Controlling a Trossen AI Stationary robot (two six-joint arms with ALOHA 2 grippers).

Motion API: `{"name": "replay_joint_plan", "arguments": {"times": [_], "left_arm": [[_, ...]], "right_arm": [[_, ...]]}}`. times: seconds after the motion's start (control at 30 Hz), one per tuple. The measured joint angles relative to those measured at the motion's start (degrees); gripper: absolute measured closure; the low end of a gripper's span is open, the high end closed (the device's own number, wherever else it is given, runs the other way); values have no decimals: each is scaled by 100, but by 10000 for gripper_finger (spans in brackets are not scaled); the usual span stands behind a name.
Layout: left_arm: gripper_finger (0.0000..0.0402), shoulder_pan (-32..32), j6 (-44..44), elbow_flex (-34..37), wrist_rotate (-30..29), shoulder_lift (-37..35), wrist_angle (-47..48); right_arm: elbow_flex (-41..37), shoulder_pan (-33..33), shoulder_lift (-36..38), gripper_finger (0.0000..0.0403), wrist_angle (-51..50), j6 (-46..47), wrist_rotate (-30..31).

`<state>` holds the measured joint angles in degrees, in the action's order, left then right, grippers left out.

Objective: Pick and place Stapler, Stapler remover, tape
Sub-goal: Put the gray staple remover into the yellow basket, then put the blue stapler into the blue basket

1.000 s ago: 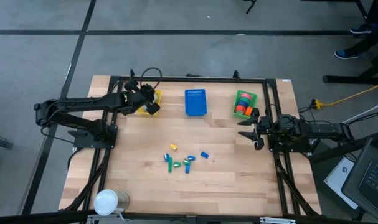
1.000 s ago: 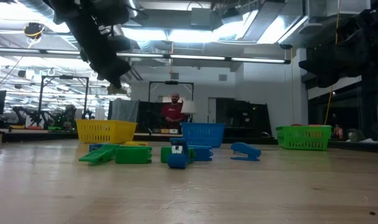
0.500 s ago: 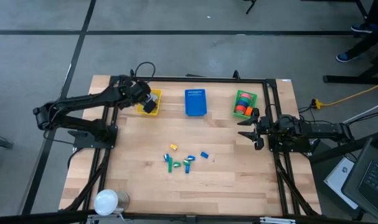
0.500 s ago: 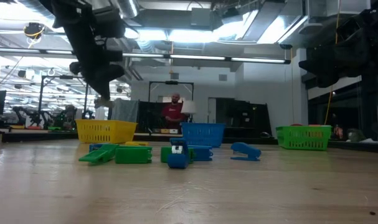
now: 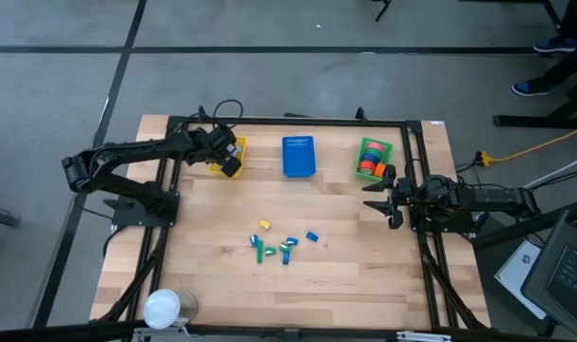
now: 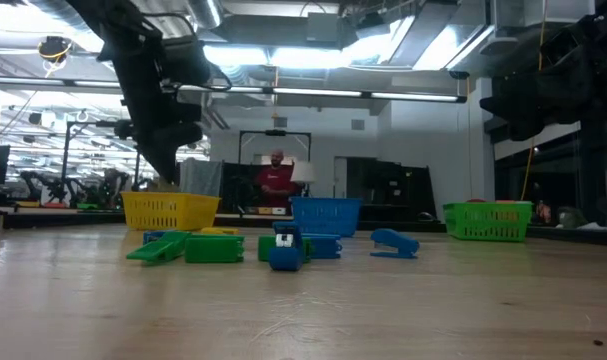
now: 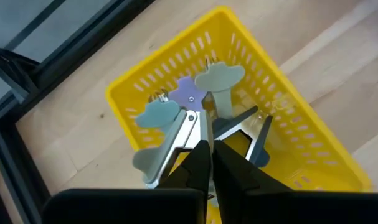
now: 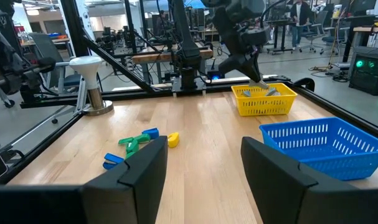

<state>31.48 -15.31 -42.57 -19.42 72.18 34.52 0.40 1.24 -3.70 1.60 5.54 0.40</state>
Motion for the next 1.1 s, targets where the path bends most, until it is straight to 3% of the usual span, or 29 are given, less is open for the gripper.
{"name": "replay_joint_plan", "arguments": {"times": [0.4,0.63,1.1], "left_arm": [[343,-26,148,-29,-293,-46,7],[314,-146,584,-580,-155,-46,-2],[299,-1838,787,-1400,-140,-46,-66]], "right_arm": [[-1,1,0,192,-1,-1,0],[-2,1,0,192,0,-1,0],[0,0,-2,192,0,-2,0]]}}
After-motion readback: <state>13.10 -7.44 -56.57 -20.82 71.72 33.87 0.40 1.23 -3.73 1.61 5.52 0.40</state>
